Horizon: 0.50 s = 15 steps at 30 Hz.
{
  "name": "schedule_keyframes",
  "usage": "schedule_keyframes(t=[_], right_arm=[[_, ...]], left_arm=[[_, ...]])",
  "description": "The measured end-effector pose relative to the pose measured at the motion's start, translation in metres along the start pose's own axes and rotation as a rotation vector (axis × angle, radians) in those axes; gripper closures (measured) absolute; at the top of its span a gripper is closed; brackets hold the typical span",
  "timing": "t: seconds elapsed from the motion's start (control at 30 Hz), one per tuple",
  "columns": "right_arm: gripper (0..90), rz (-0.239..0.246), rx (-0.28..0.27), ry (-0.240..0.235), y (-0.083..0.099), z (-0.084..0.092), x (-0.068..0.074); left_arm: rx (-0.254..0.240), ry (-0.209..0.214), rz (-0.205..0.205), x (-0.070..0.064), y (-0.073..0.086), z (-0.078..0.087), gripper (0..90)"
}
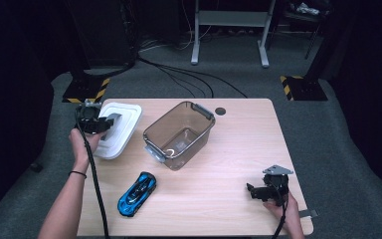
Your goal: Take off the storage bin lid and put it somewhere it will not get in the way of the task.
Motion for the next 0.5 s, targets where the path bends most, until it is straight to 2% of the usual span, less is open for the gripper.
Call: schedule_keyframes(t=[0.13,0.27,0.5], right_arm=[[0.0,0.000,0.000,0.000,0.000,0.000,0.000],[0.0,0.000,0.000,0.001,0.000,0.000,0.000],[0.0,-0.001,0.000,0.001,0.000,0.000,0.000]], left_arm=[[0.010,-0.008,0.028,0.008,0.010,-0.007,66.8],[0.019,-0.015,0.038,0.012,0.016,-0.012,66.8],[0.014,-0.033,0.077,0.021,0.030,-0.025,66.8]])
Point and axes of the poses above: each handheld gripper's, and its own axes: z roughly backward along the jaws, y roughly out of its underside, x roughly to its left, the point moved 4 cm from there along -z, roughly forward along the jaws, and after that the axes turned 15 degrees about y, right-handed, at the moved point
